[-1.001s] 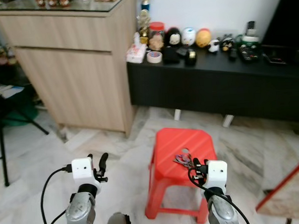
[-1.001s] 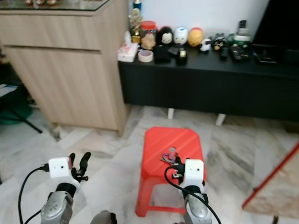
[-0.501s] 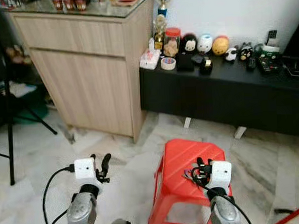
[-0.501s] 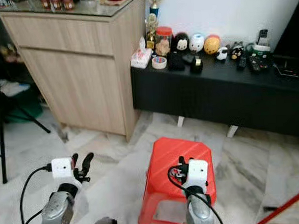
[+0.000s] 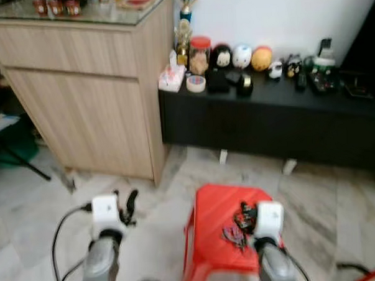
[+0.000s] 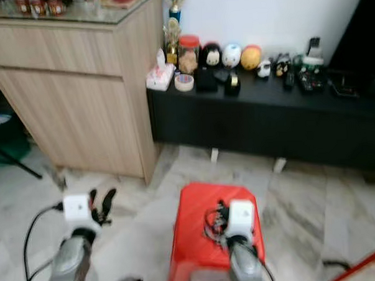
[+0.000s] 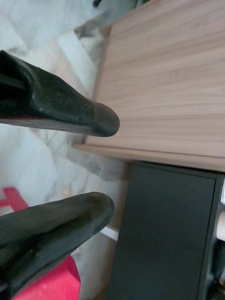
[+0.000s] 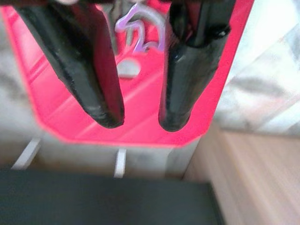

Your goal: Hang keys on a hook

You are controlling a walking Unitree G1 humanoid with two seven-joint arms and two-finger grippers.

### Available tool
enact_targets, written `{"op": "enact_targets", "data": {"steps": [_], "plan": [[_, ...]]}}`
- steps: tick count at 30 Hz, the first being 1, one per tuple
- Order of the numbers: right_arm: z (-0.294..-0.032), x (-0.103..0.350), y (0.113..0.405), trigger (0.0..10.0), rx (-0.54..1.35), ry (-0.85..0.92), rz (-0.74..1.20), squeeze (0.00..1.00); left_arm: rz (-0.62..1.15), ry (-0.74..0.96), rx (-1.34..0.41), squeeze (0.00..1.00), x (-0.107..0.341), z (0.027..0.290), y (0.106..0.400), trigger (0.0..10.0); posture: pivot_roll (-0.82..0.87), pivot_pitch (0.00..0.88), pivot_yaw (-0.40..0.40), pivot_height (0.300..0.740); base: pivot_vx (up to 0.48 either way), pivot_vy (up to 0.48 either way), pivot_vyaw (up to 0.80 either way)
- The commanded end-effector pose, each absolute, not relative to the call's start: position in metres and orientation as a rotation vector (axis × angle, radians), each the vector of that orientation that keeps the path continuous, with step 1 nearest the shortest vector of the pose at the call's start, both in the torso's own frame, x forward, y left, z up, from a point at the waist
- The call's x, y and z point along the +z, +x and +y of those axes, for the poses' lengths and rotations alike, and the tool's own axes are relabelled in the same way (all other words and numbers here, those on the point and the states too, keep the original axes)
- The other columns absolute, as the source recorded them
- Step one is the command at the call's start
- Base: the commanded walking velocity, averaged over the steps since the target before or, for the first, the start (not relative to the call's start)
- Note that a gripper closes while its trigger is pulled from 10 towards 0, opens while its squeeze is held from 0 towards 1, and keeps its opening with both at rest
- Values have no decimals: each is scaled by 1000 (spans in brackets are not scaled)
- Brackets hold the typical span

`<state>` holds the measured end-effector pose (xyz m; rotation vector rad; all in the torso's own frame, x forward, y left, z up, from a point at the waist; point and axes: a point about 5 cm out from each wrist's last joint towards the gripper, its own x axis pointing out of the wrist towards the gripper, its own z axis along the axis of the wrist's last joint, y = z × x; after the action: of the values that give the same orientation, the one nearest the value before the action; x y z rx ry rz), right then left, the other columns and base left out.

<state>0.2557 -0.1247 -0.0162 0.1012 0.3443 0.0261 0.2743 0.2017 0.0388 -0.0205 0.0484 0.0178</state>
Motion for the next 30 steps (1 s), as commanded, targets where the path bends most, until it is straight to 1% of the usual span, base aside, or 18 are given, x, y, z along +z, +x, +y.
{"op": "enact_targets", "data": {"steps": [1, 3, 6, 7, 8, 9, 11, 15, 18, 22, 27, 30], "plan": [[-132, -24, 251, 10000, -10, 114, 397, 0, 79, -28, 6, 0, 33, 197, 272, 10000, 57, 20, -51, 646, 0, 0, 0], [-133, -28, 248, 10000, -55, 192, 427, 0, 80, -27, 5, 0, 33, 197, 272, 10000, 57, 22, -51, 646, 0, 0, 0], [-134, -31, 246, 10000, -77, 241, 449, 0, 80, -26, 4, 0, 33, 197, 272, 10000, 56, 21, -51, 646, 0, 0, 0], [-135, -32, 245, 10000, -76, 238, 456, 306, 81, -26, 4, 0, 33, 197, 271, 10000, 56, 21, -51, 646, 0, 0, 0], [-136, -32, 244, 10000, -75, 233, 462, 306, 81, -26, 4, 0, 32, 197, 271, 10000, 58, 22, -51, 646, 0, 0, 0], [-137, -32, 244, 10000, -63, 200, 460, 0, 82, -25, 5, 0, 32, 197, 271, 10000, 58, 22, -51, 646, 0, 0, 0], [-139, -31, 244, 10000, -46, 155, 440, 0, 84, -25, 5, 0, 32, 197, 271, 10000, 57, 23, -50, 646, 0, 0, 0], [-141, -31, 244, 10000, -46, 148, 445, 0, 86, -26, 5, 0, 31, 197, 270, 10000, 55, 23, -49, 646, 0, 0, 0], [-141, -33, 243, 10000, -47, 158, 456, 0, 87, -26, 2, 0, 31, 196, 270, 10000, 55, 23, -48, 631, 0, 0, 0], [-146, -35, 243, 10000, -70, 123, 481, 0, 84, -24, 2, 0, 32, 196, 271, 10000, 59, 22, -49, 631, 0, 0, 0], [-146, -35, 245, 10000, -68, 141, 477, 0, 85, -21, 3, 0, 32, 197, 271, 10000, 62, 24, -47, 631, 0, 0, 0], [-149, -35, 248, 10000, -87, 197, 499, 0, 87, -18, 3, 0, 32, 198, 271, 10000, 62, 25, -45, 631, 0, 0, 0]]}}
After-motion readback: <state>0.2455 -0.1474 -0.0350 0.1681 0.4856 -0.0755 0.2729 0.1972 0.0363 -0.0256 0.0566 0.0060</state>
